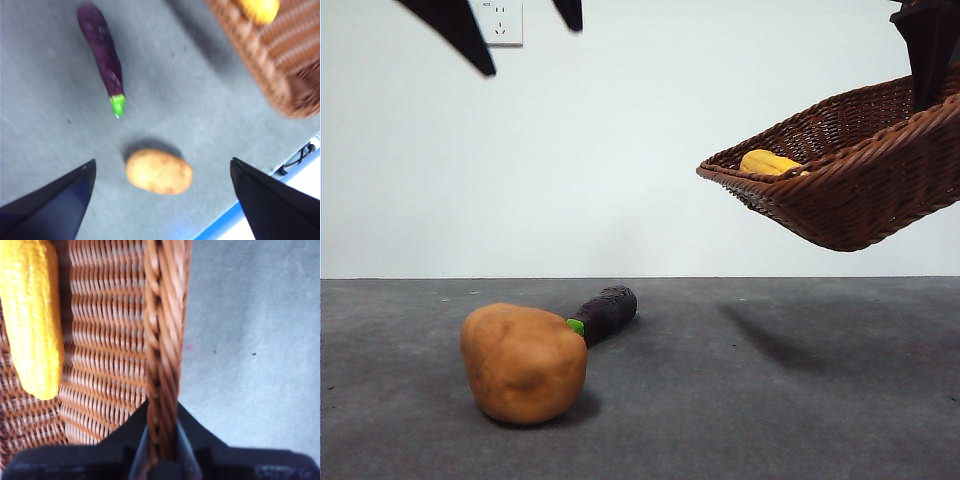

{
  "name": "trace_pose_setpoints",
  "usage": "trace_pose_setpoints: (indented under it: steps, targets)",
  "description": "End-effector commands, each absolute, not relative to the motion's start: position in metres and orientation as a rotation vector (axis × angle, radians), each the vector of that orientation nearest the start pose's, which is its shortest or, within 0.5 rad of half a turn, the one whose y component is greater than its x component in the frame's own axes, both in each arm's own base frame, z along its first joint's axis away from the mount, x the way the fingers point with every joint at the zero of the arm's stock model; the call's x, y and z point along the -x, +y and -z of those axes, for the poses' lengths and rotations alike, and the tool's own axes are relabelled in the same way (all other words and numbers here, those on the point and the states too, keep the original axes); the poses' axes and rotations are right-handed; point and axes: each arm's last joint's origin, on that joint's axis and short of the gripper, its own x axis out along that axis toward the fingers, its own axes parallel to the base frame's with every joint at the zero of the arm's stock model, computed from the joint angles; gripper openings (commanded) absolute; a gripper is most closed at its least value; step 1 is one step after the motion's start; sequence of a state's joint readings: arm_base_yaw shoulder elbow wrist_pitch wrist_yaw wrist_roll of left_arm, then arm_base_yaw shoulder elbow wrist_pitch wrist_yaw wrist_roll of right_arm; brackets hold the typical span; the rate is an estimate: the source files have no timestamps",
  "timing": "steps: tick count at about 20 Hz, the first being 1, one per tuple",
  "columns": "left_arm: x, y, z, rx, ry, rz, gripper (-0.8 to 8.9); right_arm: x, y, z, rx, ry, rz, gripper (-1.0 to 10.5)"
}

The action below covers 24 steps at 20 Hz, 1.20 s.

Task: Help me put the vegetables on the table into the basket

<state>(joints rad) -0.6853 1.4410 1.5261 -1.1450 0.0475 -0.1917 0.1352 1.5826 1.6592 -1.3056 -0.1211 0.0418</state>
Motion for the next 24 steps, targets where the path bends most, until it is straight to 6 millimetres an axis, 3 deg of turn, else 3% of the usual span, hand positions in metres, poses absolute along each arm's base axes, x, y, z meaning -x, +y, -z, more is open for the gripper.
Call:
trace_pose_setpoints:
  steps: [1,10,15,24]
  targets:
    - [-0.205,-0.171,-0.331,-0.131,1.143,0.512,4.48,-0.295,0.044,-0.354,-0.019,1.221,-0.216,-0.2]
    - [-0.201,-0.167,-0.247,0.162,1.281,0.242,4.48,-0.295,0.044,-0.354,-0.006,1.215,-0.227,-0.2]
    - [-0.204,-0.168,-0.233,0.303,1.292,0.081,4.49,-0.296,0.044,-0.354,-0.003,1.210,-0.233,-0.2]
    - [-0.215,-0.185,-0.202,0.368,1.380,-0.021,4.49,-0.296,0.046,-0.355,-0.020,1.197,-0.276,-0.2]
